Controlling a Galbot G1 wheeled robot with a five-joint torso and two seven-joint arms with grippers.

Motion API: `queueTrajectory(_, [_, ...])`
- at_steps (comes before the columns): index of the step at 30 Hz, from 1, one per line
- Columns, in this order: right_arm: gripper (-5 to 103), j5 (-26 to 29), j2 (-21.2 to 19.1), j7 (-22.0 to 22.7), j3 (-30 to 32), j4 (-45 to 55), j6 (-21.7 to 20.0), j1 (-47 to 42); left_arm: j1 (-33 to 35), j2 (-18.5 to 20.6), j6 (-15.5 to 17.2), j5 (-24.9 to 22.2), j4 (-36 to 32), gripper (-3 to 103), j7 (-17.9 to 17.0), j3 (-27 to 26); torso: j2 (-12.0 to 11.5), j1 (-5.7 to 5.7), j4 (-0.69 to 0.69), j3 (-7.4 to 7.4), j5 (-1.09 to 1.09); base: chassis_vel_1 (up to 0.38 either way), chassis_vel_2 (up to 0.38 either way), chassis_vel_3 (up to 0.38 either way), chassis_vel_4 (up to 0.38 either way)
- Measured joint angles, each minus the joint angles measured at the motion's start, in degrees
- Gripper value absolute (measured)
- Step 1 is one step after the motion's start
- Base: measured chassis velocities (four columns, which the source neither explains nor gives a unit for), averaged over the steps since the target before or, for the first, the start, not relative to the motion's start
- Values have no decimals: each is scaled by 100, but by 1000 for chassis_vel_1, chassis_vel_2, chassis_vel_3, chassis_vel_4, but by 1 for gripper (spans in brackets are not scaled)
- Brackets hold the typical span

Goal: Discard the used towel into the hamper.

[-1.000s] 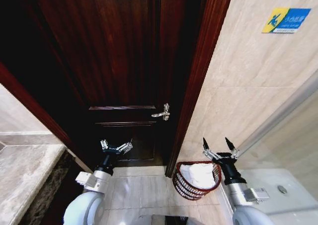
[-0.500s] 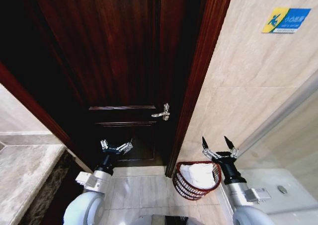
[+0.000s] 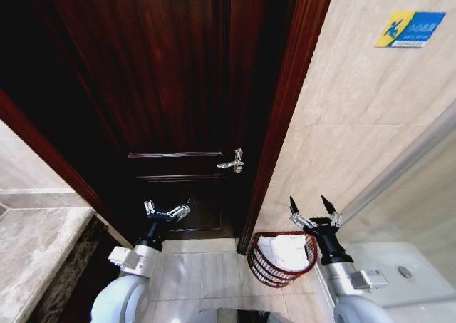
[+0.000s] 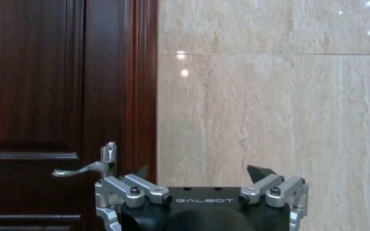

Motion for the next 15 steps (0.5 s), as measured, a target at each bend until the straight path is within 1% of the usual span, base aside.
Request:
queueTrajectory(9, [100, 0, -1, -1, 0, -3, 0, 0, 0, 0, 0, 0, 0, 100, 0, 0, 0, 0, 0, 0, -1, -10, -13, 17, 18])
queueTrajectory(12, [100, 0, 0, -1, 0, -5, 1, 0, 0, 0, 0, 0, 0, 100, 0, -1, 0, 0, 1, 0, 0, -81, -93, 97, 90])
queueTrajectory(15, [100, 0, -1, -1, 1, -6, 1, 0, 0, 0, 0, 0, 0, 100, 0, 0, 0, 0, 0, 0, 0, -127, -186, 145, 122])
